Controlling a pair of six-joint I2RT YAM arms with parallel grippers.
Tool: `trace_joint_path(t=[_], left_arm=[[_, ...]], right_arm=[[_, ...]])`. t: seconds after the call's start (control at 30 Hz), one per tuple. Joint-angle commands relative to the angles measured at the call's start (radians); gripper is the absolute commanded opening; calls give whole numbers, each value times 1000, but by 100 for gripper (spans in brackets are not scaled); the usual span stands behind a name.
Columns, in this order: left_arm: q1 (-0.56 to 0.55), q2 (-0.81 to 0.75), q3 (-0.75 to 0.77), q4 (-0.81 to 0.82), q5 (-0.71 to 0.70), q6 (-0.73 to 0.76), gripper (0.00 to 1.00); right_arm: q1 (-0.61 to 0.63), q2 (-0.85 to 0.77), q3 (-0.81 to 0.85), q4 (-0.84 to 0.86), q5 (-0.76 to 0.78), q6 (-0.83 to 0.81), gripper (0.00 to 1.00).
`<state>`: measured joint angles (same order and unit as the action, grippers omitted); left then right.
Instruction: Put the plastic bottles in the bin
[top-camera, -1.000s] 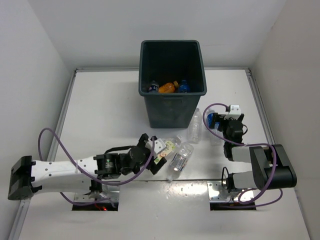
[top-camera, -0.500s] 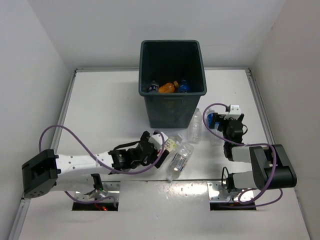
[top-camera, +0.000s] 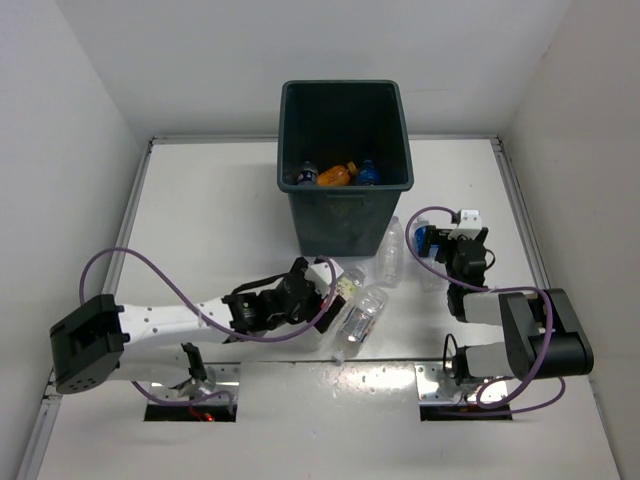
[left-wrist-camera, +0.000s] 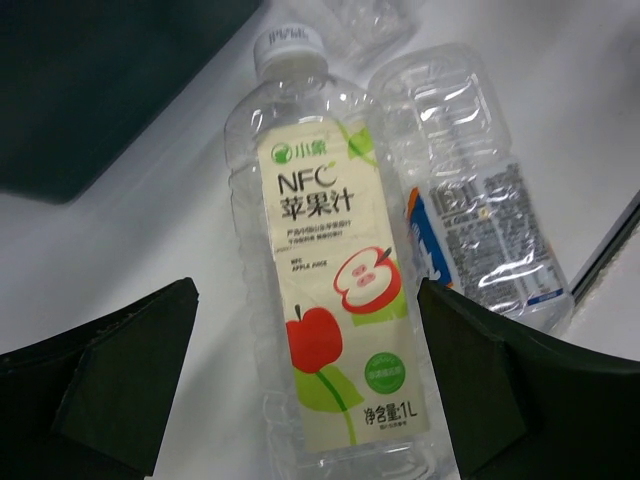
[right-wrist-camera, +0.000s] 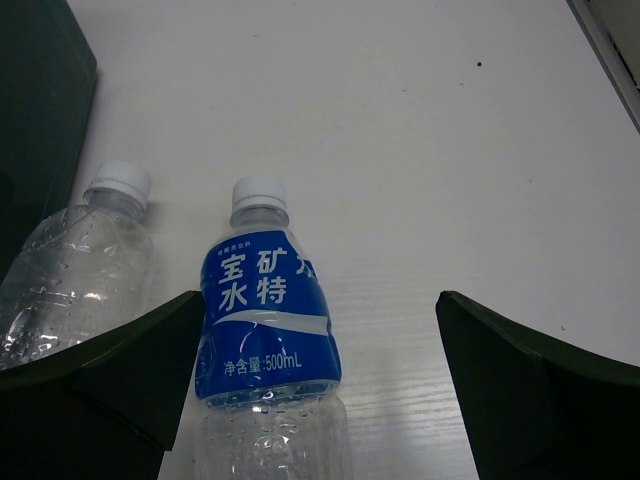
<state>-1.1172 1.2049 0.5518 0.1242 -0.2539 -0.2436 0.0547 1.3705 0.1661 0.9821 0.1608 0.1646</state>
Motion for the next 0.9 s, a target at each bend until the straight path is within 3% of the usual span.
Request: trace_joint_path(t=[0.0,0.67,0.8,0.87], left_arm=[[11,-28,69,38,12,20,99],[94,275,131,22,163,-62,99],[115,300,166,-18,196,-62,74],[126,300,166,-43,205,-62,68]], right_arm=[[-4,-2,21,36,-1,1,100],[-4,-2,21,36,-1,1,100],[-4,-2,21,36,-1,1,100],[-4,-2,21,36,-1,1,100]])
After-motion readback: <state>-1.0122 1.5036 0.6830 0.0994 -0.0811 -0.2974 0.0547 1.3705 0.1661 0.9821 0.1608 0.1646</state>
